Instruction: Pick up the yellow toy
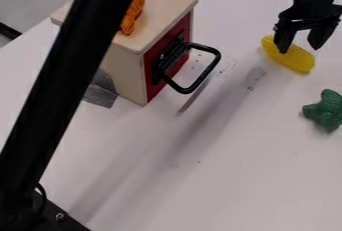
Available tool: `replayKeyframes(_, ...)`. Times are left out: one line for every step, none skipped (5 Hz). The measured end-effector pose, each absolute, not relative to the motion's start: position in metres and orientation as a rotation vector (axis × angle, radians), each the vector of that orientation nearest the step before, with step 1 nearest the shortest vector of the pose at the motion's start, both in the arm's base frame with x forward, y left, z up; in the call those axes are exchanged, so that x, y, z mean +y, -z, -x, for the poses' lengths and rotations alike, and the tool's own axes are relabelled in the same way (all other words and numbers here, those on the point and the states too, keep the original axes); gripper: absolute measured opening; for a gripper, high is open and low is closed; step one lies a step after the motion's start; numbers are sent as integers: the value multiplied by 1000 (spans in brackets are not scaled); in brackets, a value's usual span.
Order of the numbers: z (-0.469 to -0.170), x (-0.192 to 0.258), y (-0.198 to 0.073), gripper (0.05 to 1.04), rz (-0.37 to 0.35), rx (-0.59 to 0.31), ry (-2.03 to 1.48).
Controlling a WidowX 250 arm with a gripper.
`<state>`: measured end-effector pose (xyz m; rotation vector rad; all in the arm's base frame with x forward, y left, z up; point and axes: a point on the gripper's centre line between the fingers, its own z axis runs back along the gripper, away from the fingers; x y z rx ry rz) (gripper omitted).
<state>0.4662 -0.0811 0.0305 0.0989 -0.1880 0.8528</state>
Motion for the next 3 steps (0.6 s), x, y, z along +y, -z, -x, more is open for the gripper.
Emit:
replayKeyframes(-471, -75, -15, 1000, -112, -148, -884)
replayKeyframes(-467, -74, -7, 948, -128, -111, -894)
replayKeyframes(-466, -73, -4, 685, -125, -119, -827)
